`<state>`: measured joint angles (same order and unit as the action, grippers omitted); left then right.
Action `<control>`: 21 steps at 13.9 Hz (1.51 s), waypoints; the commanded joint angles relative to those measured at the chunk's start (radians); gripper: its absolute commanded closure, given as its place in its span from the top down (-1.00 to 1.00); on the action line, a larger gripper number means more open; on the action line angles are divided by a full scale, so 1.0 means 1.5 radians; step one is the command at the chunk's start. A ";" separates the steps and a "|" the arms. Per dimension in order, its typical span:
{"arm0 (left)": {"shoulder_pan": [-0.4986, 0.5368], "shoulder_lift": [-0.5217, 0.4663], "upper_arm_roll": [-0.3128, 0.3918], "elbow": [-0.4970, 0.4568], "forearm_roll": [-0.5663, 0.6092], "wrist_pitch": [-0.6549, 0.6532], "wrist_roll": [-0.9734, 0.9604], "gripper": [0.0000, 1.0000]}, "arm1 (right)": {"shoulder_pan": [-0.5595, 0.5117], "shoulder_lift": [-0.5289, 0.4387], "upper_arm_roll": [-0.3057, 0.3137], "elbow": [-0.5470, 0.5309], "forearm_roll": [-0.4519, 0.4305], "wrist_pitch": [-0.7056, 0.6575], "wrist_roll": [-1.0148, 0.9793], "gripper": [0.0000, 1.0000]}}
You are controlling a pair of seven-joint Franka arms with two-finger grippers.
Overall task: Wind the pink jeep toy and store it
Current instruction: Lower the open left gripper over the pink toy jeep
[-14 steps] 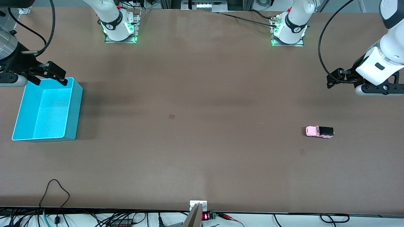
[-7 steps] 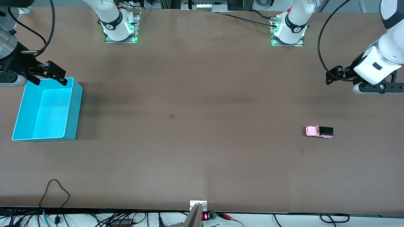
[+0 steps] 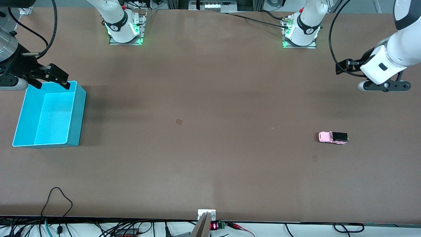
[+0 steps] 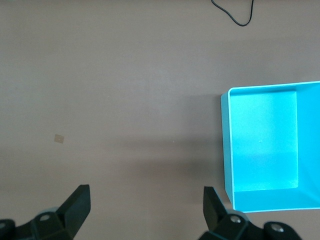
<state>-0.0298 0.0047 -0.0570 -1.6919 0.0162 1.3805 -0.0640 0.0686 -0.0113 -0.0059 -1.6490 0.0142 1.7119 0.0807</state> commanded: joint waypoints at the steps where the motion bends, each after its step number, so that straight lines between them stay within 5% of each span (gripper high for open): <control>1: -0.014 0.006 0.000 0.013 0.001 -0.027 0.058 1.00 | 0.000 -0.017 0.000 -0.015 0.003 0.004 0.007 1.00; 7: -0.015 0.026 0.001 0.012 0.022 -0.010 0.326 1.00 | -0.001 -0.017 0.000 -0.015 0.003 0.003 0.007 1.00; 15: 0.061 0.148 0.003 -0.013 0.082 0.245 0.849 1.00 | 0.000 -0.017 0.000 -0.015 0.003 0.002 0.007 1.00; 21: 0.111 0.285 0.007 -0.017 0.092 0.453 1.104 1.00 | 0.000 -0.017 0.000 -0.015 0.003 0.001 0.007 1.00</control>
<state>0.1302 0.3891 -0.0472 -1.7298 0.1280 1.9923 1.4869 0.0686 -0.0113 -0.0059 -1.6491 0.0141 1.7113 0.0807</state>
